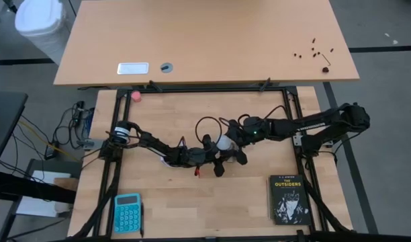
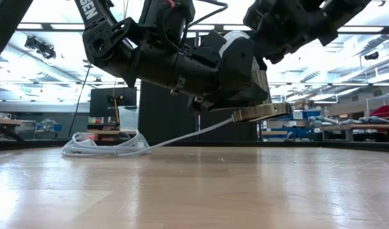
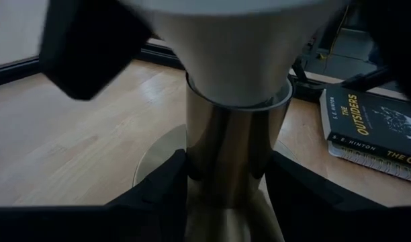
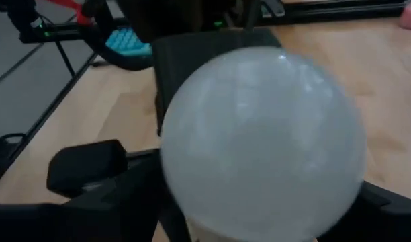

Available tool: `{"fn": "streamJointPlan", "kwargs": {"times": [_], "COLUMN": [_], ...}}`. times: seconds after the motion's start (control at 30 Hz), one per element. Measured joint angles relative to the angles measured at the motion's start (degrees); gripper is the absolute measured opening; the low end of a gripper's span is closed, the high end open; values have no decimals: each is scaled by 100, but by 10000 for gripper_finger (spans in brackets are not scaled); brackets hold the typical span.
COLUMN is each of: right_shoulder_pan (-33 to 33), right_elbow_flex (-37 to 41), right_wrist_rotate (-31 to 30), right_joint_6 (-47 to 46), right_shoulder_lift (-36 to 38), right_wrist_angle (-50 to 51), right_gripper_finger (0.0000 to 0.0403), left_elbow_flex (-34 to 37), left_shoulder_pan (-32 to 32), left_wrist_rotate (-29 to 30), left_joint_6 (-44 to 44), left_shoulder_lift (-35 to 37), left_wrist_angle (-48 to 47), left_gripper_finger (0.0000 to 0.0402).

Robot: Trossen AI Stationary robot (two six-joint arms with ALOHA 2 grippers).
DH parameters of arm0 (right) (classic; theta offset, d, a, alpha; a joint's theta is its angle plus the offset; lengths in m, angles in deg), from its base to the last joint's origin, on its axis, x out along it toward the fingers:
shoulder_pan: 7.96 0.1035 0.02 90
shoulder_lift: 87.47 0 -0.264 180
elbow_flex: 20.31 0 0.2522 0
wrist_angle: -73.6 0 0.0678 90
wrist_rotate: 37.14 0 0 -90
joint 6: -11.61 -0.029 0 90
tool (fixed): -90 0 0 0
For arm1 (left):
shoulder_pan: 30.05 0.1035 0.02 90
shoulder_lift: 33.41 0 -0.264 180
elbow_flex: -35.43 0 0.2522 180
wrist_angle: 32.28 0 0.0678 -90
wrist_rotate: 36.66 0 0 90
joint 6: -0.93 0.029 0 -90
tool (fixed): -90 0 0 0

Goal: Screw lightbulb
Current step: Insert the white lightbulb into the silver lamp

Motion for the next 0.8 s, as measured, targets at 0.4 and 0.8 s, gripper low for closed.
{"fn": "streamJointPlan", "kwargs": {"times": [0.4, 0.8], "right_shoulder_pan": [18, 18], "right_elbow_flex": [1, 1], "right_wrist_rotate": [-130, -157], "right_joint_6": [141, 188], "right_shoulder_lift": [-18, -11], "right_wrist_angle": [-197, -199], "right_gripper_finger": [303, 238], "left_elbow_flex": [0, 0], "left_shoulder_pan": [0, 0], "left_wrist_rotate": [1, 1], "left_joint_6": [0, -2], "left_shoulder_lift": [2, 4], "left_wrist_angle": [-48, -62], "left_gripper_finger": [188, 188]}}
